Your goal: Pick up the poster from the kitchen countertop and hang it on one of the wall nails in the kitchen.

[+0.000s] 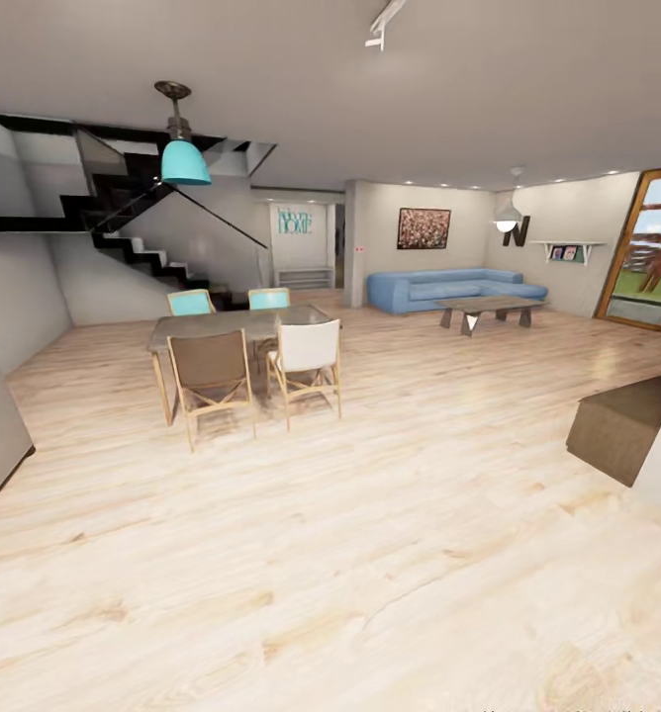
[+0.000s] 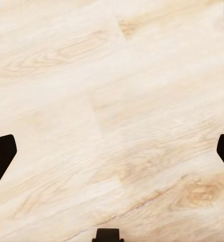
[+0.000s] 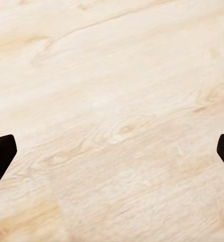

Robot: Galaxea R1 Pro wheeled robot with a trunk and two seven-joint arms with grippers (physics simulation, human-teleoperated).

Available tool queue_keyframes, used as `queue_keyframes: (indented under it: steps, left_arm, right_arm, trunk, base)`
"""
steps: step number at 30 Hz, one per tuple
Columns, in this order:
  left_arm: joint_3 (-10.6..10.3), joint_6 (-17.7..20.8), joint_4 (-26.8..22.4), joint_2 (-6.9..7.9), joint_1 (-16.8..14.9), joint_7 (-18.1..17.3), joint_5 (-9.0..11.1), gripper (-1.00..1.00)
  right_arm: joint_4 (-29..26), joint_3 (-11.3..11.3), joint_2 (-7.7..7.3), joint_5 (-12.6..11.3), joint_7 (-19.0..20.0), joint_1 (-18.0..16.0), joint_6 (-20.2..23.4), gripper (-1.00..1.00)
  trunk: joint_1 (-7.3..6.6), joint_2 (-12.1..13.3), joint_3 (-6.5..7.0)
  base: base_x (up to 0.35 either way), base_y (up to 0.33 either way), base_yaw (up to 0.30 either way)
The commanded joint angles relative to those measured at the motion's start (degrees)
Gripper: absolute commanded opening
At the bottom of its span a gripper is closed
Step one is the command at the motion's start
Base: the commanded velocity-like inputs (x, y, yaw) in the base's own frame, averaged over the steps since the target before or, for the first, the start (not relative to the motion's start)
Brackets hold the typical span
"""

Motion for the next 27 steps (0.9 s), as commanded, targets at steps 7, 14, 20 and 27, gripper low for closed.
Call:
queue_keyframes:
  steps: [7, 14, 20, 27]
  left_arm:
    - [0.0, -0.1, 0.0, -0.01, 0.0, 0.0, 0.0, 1.0]
    - [0.0, -0.1, 0.0, 0.01, 0.0, 0.0, 0.0, 1.0]
    - [0.0, -0.1, 0.0, 0.06, 0.0, 0.0, 0.0, 1.0]
    - [0.0, -0.1, 0.0, 0.08, 0.0, 0.0, 0.0, 1.0]
  right_arm:
    - [0.0, 0.0, 0.01, -0.1, -0.1, 0.0, -0.2, 1.0]
    - [0.0, -0.1, -0.06, -0.1, -0.1, 0.0, -0.2, 1.0]
    - [0.0, -0.1, -0.08, -0.1, -0.1, 0.0, -0.2, 1.0]
    - [0.0, -0.1, -0.08, -0.1, -0.1, 0.0, -0.2, 1.0]
  trunk:
    - [0.0, 0.0, -0.01]
    - [0.0, 0.0, 0.01]
    - [0.0, 0.0, 0.15]
    - [0.0, 0.0, 0.33]
  base:
    - [0.0, 0.215, -0.05]
    - [0.0, 0.083, -0.22]
    - [0.0, 0.004, -0.296]
    - [0.0, 0.0, -0.3]
